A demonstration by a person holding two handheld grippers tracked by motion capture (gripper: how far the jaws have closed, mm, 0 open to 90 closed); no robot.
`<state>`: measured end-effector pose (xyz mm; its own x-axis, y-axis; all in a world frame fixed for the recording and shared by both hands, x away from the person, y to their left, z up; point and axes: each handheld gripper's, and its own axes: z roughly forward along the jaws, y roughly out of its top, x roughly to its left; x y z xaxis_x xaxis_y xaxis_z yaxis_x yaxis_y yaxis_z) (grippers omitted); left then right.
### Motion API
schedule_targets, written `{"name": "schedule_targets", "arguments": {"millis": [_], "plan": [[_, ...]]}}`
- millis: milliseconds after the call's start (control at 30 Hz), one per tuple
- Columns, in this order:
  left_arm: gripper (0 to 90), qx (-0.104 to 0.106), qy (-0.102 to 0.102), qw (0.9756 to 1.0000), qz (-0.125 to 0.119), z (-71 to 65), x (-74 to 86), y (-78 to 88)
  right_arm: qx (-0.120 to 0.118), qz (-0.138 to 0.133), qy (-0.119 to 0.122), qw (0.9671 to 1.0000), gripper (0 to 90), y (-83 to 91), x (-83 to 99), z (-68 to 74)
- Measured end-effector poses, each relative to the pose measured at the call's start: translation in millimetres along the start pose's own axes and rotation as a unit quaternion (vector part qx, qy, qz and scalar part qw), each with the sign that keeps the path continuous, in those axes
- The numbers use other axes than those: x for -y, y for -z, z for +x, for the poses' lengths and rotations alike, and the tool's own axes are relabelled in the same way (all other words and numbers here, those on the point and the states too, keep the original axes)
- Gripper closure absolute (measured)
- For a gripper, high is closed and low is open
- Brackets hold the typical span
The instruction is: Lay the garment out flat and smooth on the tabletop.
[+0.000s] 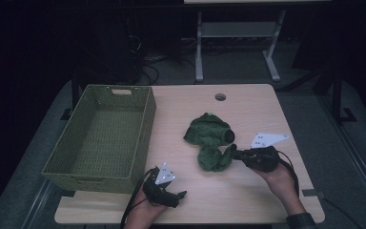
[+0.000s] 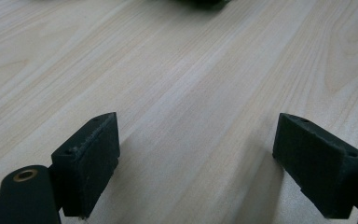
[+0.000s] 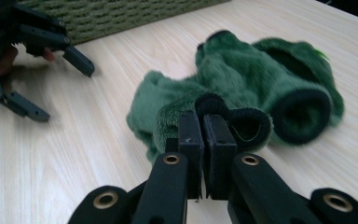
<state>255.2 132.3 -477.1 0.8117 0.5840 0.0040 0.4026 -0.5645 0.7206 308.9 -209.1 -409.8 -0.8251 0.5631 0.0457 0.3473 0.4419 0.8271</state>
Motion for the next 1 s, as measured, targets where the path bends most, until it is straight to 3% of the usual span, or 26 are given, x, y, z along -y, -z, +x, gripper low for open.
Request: {"name": "schedule_targets", "arguments": {"millis": [400, 1000], "plan": [[14.0, 0.000, 0.000, 1.0000, 0.001, -0.1, 0.1, 0.2, -0.028, -0.005, 0.023, 0.9993, 86.5, -33.0, -24.8, 6.0], [14.1, 0.000, 0.001, 1.0000, 0.001, -0.1, 0.1, 0.1, -0.048, 0.020, 0.013, 0.9986, 84.2, -84.4, -35.4, 9.0]]}}
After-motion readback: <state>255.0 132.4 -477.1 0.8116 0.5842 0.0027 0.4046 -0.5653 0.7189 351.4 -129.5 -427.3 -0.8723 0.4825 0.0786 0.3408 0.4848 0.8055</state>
